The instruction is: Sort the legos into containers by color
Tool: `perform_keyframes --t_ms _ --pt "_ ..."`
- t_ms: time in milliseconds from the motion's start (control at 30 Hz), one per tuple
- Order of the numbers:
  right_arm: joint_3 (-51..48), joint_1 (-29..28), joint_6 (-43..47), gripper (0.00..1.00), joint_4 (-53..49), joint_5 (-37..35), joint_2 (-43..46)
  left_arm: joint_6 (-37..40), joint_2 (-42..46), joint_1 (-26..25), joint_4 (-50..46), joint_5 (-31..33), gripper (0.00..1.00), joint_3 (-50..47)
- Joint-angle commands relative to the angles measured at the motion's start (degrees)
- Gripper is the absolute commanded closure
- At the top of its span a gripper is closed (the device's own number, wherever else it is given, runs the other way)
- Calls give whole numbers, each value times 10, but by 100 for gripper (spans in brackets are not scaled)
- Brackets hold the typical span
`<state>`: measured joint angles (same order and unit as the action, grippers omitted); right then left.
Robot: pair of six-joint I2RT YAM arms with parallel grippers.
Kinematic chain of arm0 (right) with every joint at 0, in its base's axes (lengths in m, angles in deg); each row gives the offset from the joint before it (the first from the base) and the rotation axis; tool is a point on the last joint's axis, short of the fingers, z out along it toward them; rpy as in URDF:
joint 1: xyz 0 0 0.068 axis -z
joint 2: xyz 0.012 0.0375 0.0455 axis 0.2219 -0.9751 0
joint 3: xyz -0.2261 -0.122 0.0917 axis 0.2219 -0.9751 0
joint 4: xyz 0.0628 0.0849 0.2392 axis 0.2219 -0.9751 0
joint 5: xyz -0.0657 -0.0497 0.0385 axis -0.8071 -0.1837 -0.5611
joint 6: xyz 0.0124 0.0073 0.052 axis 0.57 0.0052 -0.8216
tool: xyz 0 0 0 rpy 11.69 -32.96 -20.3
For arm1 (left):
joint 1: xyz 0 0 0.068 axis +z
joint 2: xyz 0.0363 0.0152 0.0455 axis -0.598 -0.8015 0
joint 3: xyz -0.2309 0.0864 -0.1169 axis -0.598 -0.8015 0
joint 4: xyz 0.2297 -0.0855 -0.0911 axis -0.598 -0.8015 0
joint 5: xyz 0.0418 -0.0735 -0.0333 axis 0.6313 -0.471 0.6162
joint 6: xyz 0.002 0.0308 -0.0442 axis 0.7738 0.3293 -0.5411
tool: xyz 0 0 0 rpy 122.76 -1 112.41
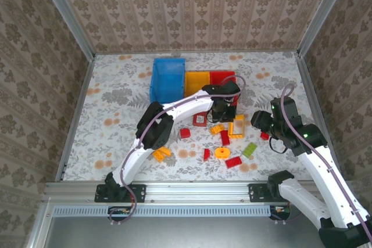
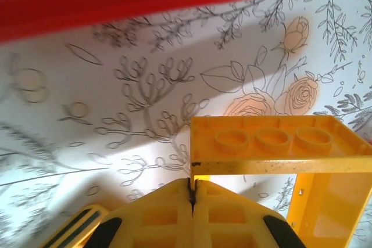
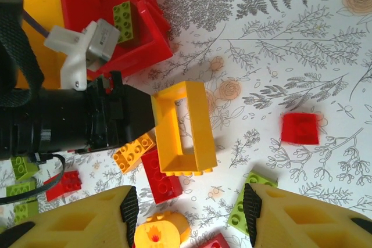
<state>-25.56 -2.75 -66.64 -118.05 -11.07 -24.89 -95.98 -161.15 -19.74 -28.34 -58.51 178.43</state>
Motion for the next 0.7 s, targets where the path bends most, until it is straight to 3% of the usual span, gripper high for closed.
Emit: perform_keyframes --t_ms 0,233,400,567,667 --pt "0 -1 22 46 27 39 7 50 86 -3 -57 99 100 23" --pt "-16 -14 47 50 119 119 -27 85 213 51 -154 215 100 -6" --pt "2 -61 52 51 168 116 -89 142 268 146 -210 278 100 -11" --pt "45 -122 60 50 198 111 -180 192 250 245 -194 293 100 5" --pt "70 -151 63 48 224 116 -227 218 197 277 -181 293 100 50"
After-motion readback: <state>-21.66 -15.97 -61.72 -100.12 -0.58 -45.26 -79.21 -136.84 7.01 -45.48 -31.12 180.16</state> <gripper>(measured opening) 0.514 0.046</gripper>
